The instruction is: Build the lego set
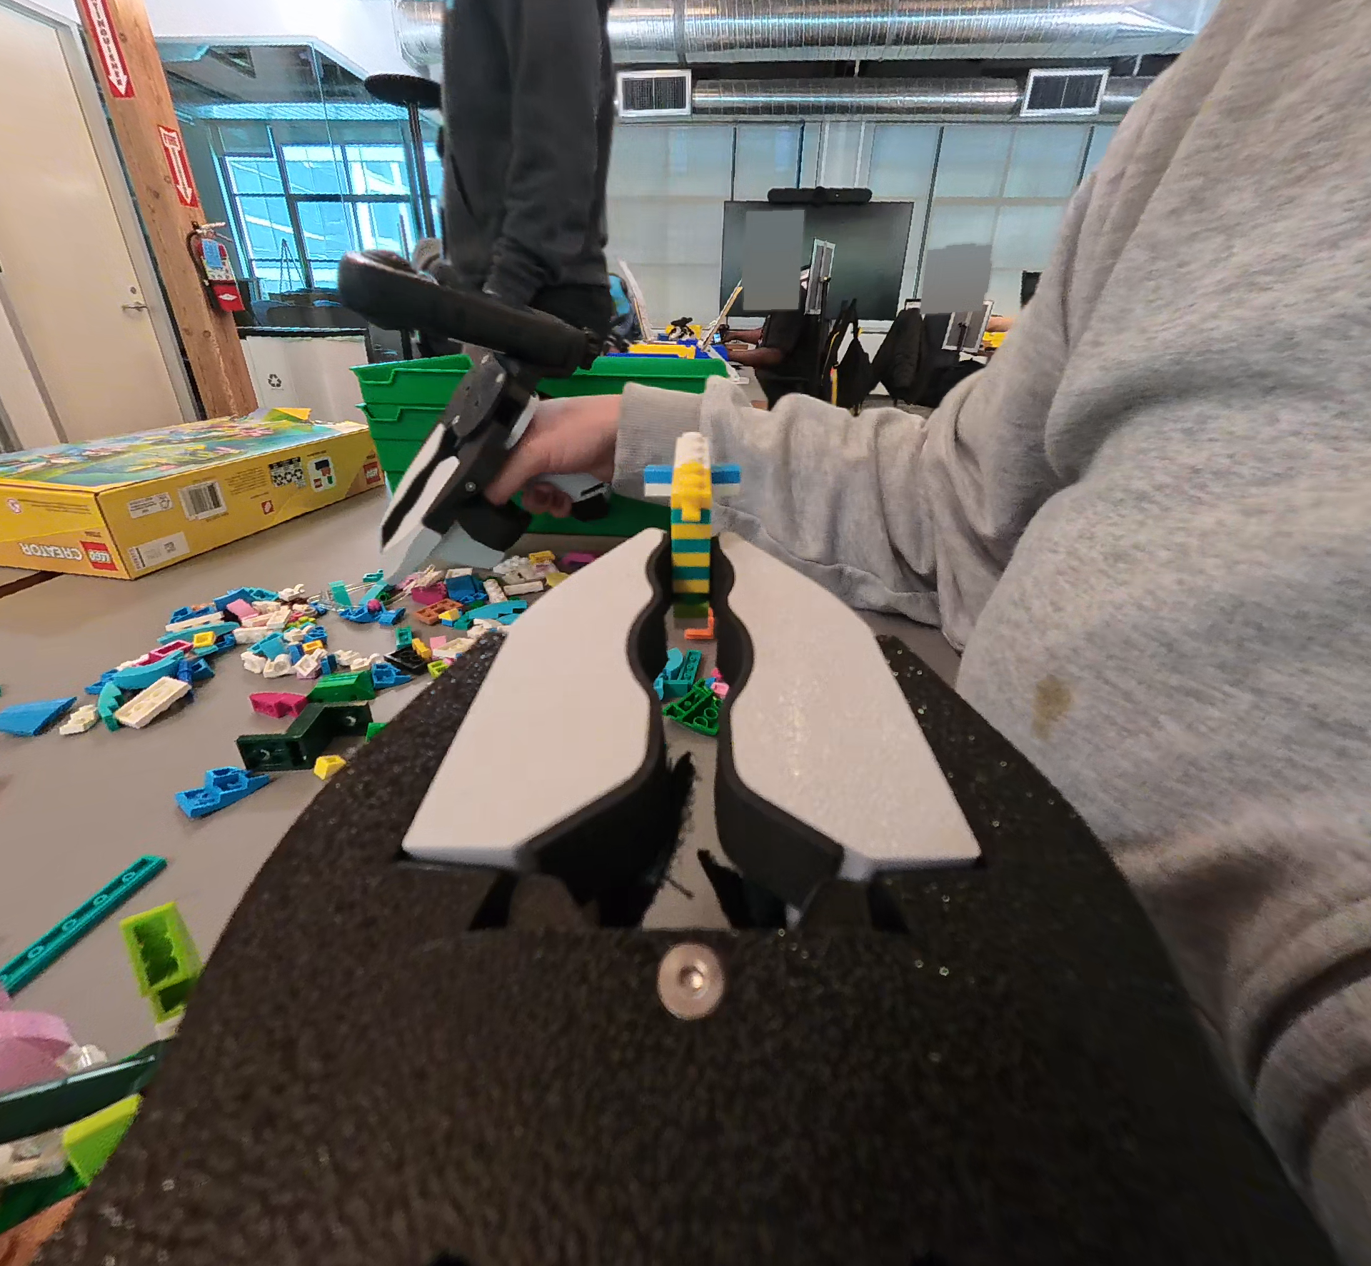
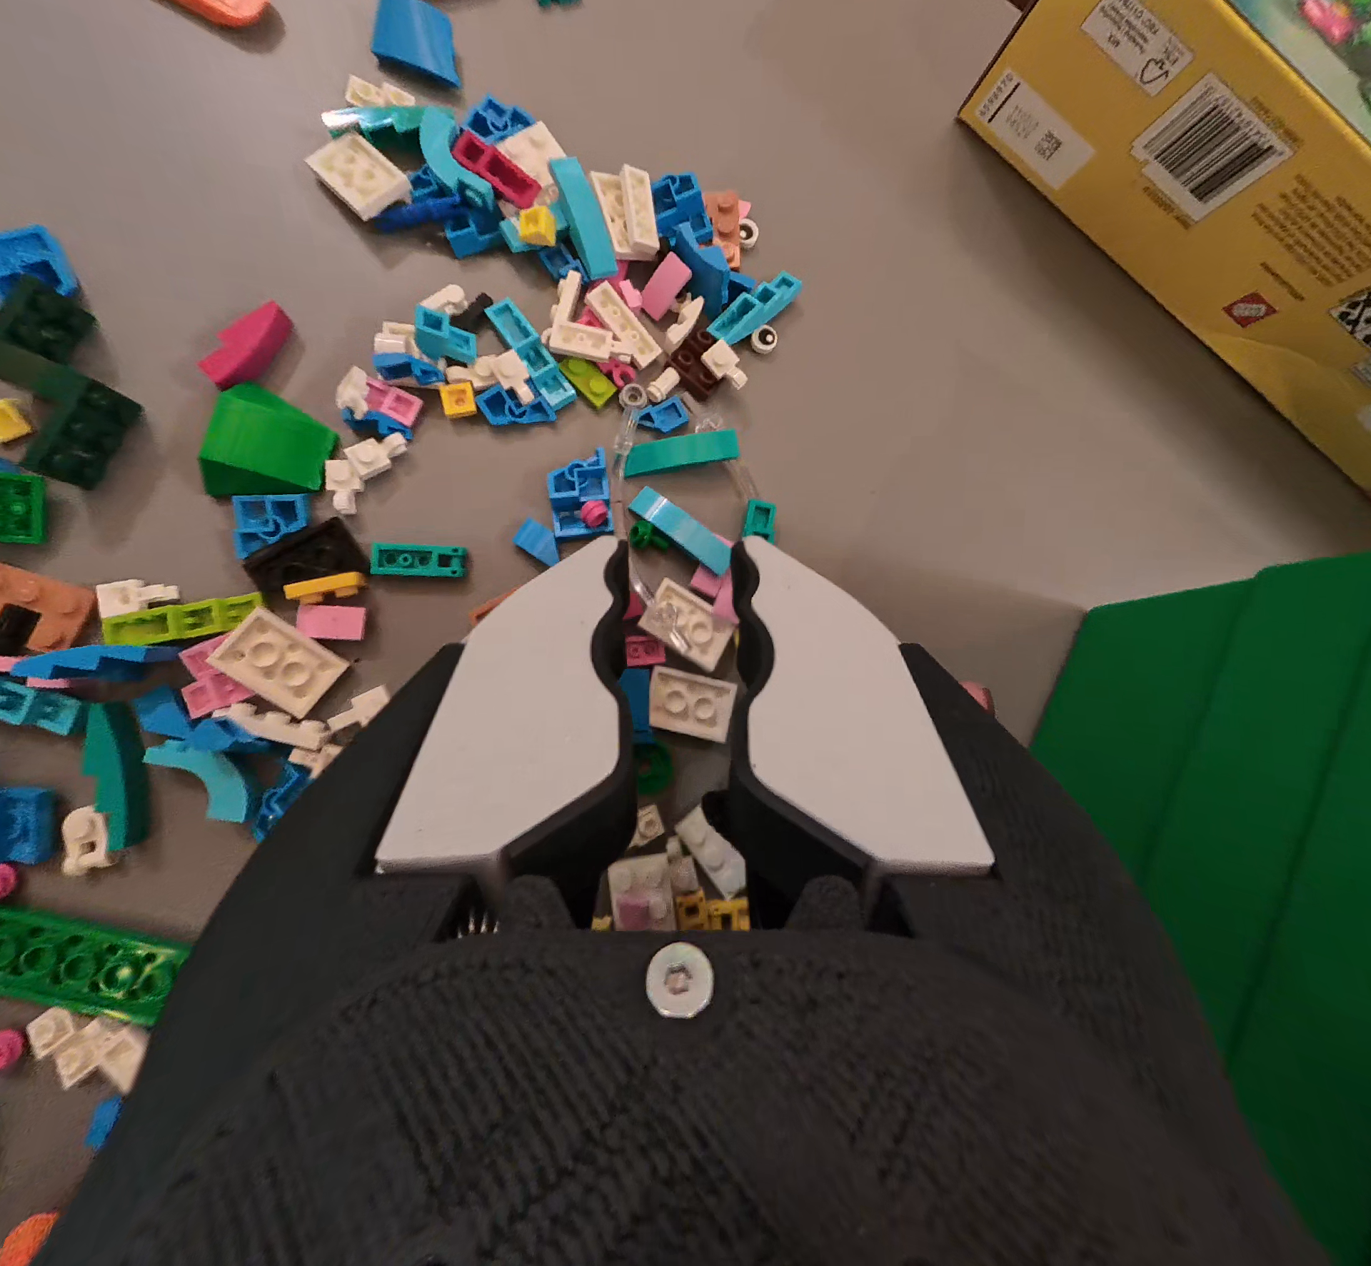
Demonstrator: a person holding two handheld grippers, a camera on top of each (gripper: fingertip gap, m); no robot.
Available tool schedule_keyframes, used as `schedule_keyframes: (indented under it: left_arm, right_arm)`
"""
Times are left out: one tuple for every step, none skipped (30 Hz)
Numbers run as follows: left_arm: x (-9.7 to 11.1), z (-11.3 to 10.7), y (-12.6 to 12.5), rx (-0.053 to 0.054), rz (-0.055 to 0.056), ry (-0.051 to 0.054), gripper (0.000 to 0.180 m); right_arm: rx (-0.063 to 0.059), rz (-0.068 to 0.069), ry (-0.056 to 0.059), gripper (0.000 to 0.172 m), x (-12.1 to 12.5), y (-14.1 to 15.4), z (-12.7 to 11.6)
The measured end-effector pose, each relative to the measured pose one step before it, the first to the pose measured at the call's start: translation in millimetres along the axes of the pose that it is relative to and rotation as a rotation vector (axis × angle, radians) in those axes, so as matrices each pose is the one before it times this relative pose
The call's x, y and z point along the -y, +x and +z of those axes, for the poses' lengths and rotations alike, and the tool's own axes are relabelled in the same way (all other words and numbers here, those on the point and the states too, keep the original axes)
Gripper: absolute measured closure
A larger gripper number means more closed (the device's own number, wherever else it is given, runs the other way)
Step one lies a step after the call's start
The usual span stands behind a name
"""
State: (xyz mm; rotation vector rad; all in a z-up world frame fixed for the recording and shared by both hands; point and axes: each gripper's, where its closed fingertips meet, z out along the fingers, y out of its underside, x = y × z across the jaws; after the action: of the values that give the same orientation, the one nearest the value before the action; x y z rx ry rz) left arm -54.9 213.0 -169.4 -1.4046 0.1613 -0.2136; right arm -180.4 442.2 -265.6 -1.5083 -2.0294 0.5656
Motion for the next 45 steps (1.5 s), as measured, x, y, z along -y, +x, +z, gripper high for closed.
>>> schedule_keyframes:
  left_arm:
    - [0.05, -0.05, -0.14, 0.0001, -0.0024, 0.0003, 0.172]
    - [0.01, -0.11, -0.01, -0.0001, -0.0020, 0.0007, 0.172]
    - [0.13, -0.06, -0.05, 0.0007, -0.0016, 0.0009, 0.172]
    - [0.04, 0.00, 0.00, 0.0001, -0.0016, 0.0003, 0.172]
    - [-0.02, 0.12, 0.16, -0.0001, -0.0010, 0.0000, 0.172]
    - [0.05, -0.08, 0.06, 0.0001, -0.0007, 0.0002, 0.172]
    - [0.00, 0.06, 0.19, 0.0001, -0.0001, 0.0001, 0.172]
    - [0.01, -0.02, 0.27, -0.0001, 0.0007, 0.0001, 0.172]
    - [-0.07, 0.07, 0.34, 0.0000, 0.0008, -0.0004, 0.172]
    - [-0.01, 0.04, 0.28, -0.0002, 0.0006, -0.0007, 0.172]
    - [-0.04, 0.06, 0.31, -0.0005, 0.0006, -0.0002, 0.172]
    - [0.07, -0.09, 0.28, 0.0001, 0.0007, 0.0005, 0.172]
    - [-0.02, 0.07, 0.27, 0.0000, 0.0003, 0.0000, 0.172]
    - [-0.04, 0.06, 0.31, -0.0003, 0.0001, -0.0002, 0.172]
    - [0.00, -0.05, 0.24, -0.0002, 0.0000, 0.0000, 0.172]
    - [-0.04, 0.03, 0.25, -0.0003, -0.0004, -0.0002, 0.172]
    - [0.01, 0.03, 0.14, -0.0001, -0.0005, 0.0002, 0.172]
    - [0.18, 0.01, 0.24, 0.0001, -0.0004, 0.0006, 0.172]
    - [-0.01, -0.04, 0.15, 0.0001, -0.0007, 0.0006, 0.172]
    - [0.09, -0.05, 0.13, -0.0002, -0.0012, 0.0006, 0.172]
    - [0.15, -0.05, 0.07, -0.0002, -0.0016, 0.0010, 0.172]
    - [0.21, -0.15, -0.03, 0.0002, -0.0020, 0.0013, 0.172]
    - [0.09, 0.00, 0.00, -0.0001, -0.0025, 0.0006, 0.172]
    - [0.01, 0.06, -0.02, -0.0001, -0.0027, 0.0001, 0.172]
    - [0.01, -0.01, -0.03, 0.0001, -0.0027, 0.0007, 0.172]
    - [0.21, -0.07, -0.13, 0.0004, -0.0025, 0.0013, 0.172]
    - [0.22, -0.04, -0.09, 0.0006, -0.0022, 0.0014, 0.172]
    - [0.05, -0.07, -0.01, 0.0006, -0.0021, 0.0010, 0.172]
    - [0.04, 0.07, -0.13, 0.0003, -0.0018, 0.0003, 0.172]
    - [0.01, 0.01, 0.08, 0.0000, -0.0012, 0.0001, 0.172]
    - [0.13, 0.06, 0.10, 0.0003, -0.0006, 0.0003, 0.172]
    - [-0.01, 0.03, 0.10, -0.0001, 0.0000, 0.0000, 0.172]
    - [0.08, 0.06, 0.17, 0.0001, 0.0004, 0.0000, 0.172]
    - [-0.04, 0.14, 0.08, 0.0004, 0.0005, -0.0001, 0.172]
    - [-0.11, 0.10, 0.16, 0.0001, 0.0000, -0.0006, 0.172]
    - [-0.16, 0.15, 0.06, 0.0001, -0.0003, -0.0009, 0.172]
    - [0.01, 0.13, 0.14, 0.0001, 0.0003, -0.0004, 0.172]
    - [-0.03, 0.04, 0.14, 0.0001, 0.0005, -0.0001, 0.172]
    - [-0.06, 0.13, 0.14, -0.0001, 0.0005, -0.0002, 0.172]
    - [-0.06, 0.03, 0.21, -0.0005, 0.0007, -0.0003, 0.172]
    - [0.13, 0.06, 0.10, -0.0003, 0.0005, 0.0003, 0.172]
    - [0.14, -0.10, 0.09, 0.0001, 0.0005, 0.0009, 0.172]
    - [0.14, 0.00, 0.10, 0.0000, 0.0002, 0.0010, 0.172]
    - [0.07, -0.06, 0.05, -0.0002, 0.0000, 0.0005, 0.172]
    - [-0.02, 0.12, 0.07, 0.0000, 0.0001, 0.0000, 0.172]
  right_arm:
    - [0.0136, -0.0058, 0.0068, 0.146, 2.91, -0.96, 1.29]
    - [0.0194, -0.0001, 0.0151, 0.146, 4.34, -2.32, 0.93]
    - [0.0147, 0.0058, 0.0179, 0.147, 5.21, -2.10, 0.92]
    - [0.0079, 0.0023, 0.0214, 0.149, 6.04, -1.52, 1.18]
    - [0.0092, -0.0065, 0.0192, 0.149, 5.88, -1.95, 1.47]
    - [0.0081, -0.0082, 0.0100, 0.149, 4.86, -1.68, 2.19]
    - [0.0119, -0.0072, 0.0047, 0.149, 4.34, -1.71, 2.94]
    - [0.0124, -0.0061, 0.0063, 0.147, 4.73, -1.46, 3.61]
    - [0.0098, -0.0075, 0.0063, 0.145, 4.84, -0.85, 4.06]
    - [0.0079, -0.0078, 0.0008, 0.142, 4.18, -0.26, 4.52]
    - [0.0063, -0.0065, -0.0031, 0.140, 3.76, 0.36, 4.69]
    - [0.0082, -0.0083, -0.0019, 0.137, 3.98, 0.10, 4.79]
    - [0.0096, -0.0105, 0.0004, 0.135, 4.03, 0.20, 4.56]
    - [0.0048, -0.0103, -0.0002, 0.133, 3.89, 1.07, 4.34]
    - [0.0040, -0.0073, -0.0037, 0.130, 3.09, 1.52, 4.56]
    - [0.0089, -0.0067, -0.0088, 0.128, 2.02, 1.07, 4.77]
    - [0.0136, -0.0039, -0.0142, 0.125, 0.58, 1.05, 5.10]
    - [0.0110, 0.0015, -0.0196, 0.123, -0.86, 2.28, 5.03]
    - [0.0092, 0.0074, -0.0210, 0.122, -1.56, 2.83, 4.63]
    - [0.0107, 0.0131, -0.0135, 0.125, -0.99, 2.46, 3.49]
    - [0.0176, 0.0201, 0.0020, 0.129, 1.30, 1.22, 1.80]
    - [0.0123, 0.0168, -0.0053, 0.132, 0.17, 1.42, 0.82]
    - [0.0074, 0.0095, -0.0038, 0.135, -0.21, 1.38, 0.07]
    - [0.0068, 0.0046, -0.0012, 0.138, -0.34, 0.51, -0.33]
    - [0.0084, 0.0015, -0.0023, 0.141, -1.05, -0.35, -0.50]
    - [0.0115, -0.0018, -0.0038, 0.144, -1.82, -1.38, -0.69]
    - [0.0115, -0.0022, -0.0040, 0.147, -2.08, -1.71, -0.88]
    - [0.0074, -0.0014, -0.0041, 0.149, -2.33, -1.28, -1.06]
    - [0.0058, -0.0012, -0.0036, 0.152, -2.25, -1.23, -1.50]
    - [0.0066, -0.0010, -0.0020, 0.156, -2.08, -1.48, -1.78]
    - [0.0062, -0.0010, 0.0007, 0.159, -1.70, -1.77, -1.92]
    - [0.0057, -0.0017, 0.0001, 0.161, -1.78, -1.89, -1.96]
    - [0.0041, -0.0032, -0.0043, 0.162, -2.30, -1.98, -1.83]
    - [0.0086, -0.0080, -0.0105, 0.163, -3.11, -2.85, -1.74]
    - [0.0146, -0.0133, -0.0126, 0.163, -3.17, -3.80, -2.05]
    - [0.0172, -0.0196, -0.0191, 0.162, -3.61, -3.90, -2.81]
    - [-0.0006, -0.0217, -0.0039, 0.161, -0.90, -0.78, -3.62]
    - [-0.0290, -0.0082, 0.0302, 0.160, 4.75, 4.63, -4.39]
    - [-0.0357, 0.0200, 0.0449, 0.160, 8.15, 7.62, -4.02]
    - [-0.0182, 0.0446, 0.0362, 0.158, 7.98, 6.63, -2.09]
    - [-0.0066, 0.0484, 0.0222, 0.152, 6.81, 5.03, 0.54]
    - [-0.0066, 0.0305, 0.0062, 0.145, 4.39, 3.78, 2.70]
    - [-0.0100, 0.0069, -0.0048, 0.139, 2.32, 2.93, 4.29]
    - [-0.0222, -0.0001, -0.0090, 0.133, 1.39, 3.61, 5.69]
    - [-0.0160, -0.0013, -0.0201, 0.126, -0.42, 2.18, 5.99]
